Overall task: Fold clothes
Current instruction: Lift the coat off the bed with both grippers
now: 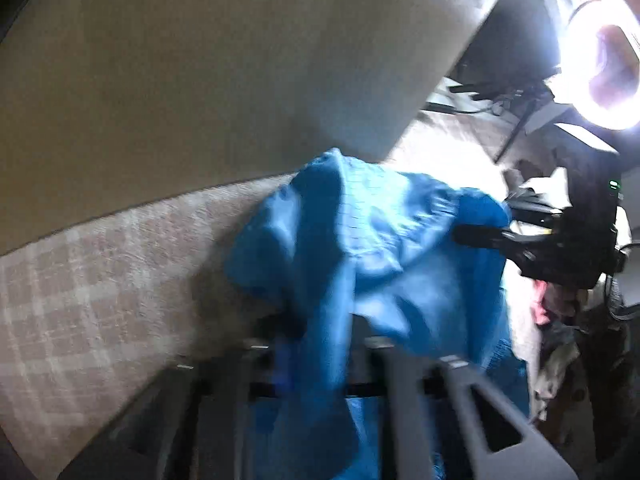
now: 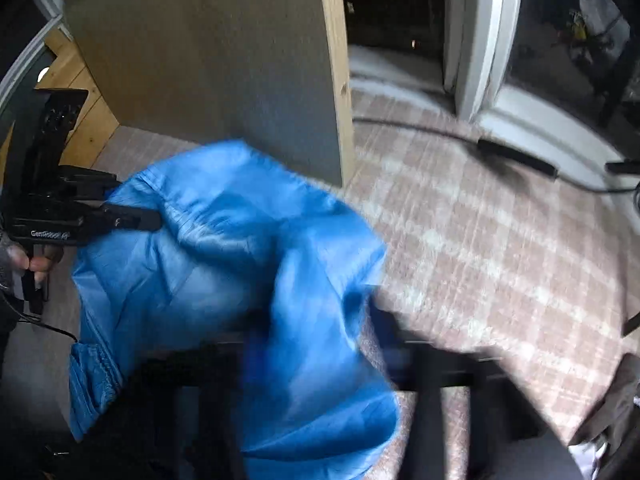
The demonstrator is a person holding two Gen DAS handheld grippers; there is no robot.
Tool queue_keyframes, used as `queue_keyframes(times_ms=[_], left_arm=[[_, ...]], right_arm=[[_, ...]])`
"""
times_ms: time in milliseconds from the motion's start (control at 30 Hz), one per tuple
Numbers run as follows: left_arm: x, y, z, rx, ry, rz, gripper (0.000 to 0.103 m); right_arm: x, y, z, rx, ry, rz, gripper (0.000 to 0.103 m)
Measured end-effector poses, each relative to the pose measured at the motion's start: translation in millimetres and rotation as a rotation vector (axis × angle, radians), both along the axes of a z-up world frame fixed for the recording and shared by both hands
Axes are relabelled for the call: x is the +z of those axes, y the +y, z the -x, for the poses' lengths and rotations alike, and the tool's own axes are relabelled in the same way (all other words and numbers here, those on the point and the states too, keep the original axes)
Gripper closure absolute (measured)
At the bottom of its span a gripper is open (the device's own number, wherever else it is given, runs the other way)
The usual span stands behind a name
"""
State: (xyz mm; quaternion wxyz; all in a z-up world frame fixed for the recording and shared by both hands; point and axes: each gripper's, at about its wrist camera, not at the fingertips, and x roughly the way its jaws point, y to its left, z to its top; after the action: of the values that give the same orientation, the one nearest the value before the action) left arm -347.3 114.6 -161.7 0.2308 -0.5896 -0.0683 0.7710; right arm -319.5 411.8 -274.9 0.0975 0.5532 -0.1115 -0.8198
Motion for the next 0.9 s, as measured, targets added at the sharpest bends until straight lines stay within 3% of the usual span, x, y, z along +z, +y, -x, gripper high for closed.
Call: queue_keyframes(times_ms=[233, 367, 500, 600, 700, 900], left_arm=[[74, 5, -46, -0.057, 0.184, 0.022, 0.099], [118, 7, -108, -0.117, 0.285, 0.035, 0.099], [141, 5, -176, -0.161, 0.336, 0.022, 0.099], [140, 7, -228, -0.168, 0.364, 0.007, 0.099], [113, 14, -279, -0.171, 0.334, -0.011, 0.099], [28, 26, -346, -0.144, 0.136, -0.067, 0.099]], right_arm=[[64, -32, -49, 0.050, 0.165, -0.094, 0.096], [111, -59, -105, 0.091, 0.243, -0.196, 0.097], [143, -85, -174, 0.098, 0.314, -0.243, 0.097], [155, -109, -234, 0.087, 0.367, -0.285, 0.097], [137, -133, -285, 0.074, 0.366, -0.322, 0.097], [51, -155, -349, 0.053, 0.194, -0.295, 0.098]])
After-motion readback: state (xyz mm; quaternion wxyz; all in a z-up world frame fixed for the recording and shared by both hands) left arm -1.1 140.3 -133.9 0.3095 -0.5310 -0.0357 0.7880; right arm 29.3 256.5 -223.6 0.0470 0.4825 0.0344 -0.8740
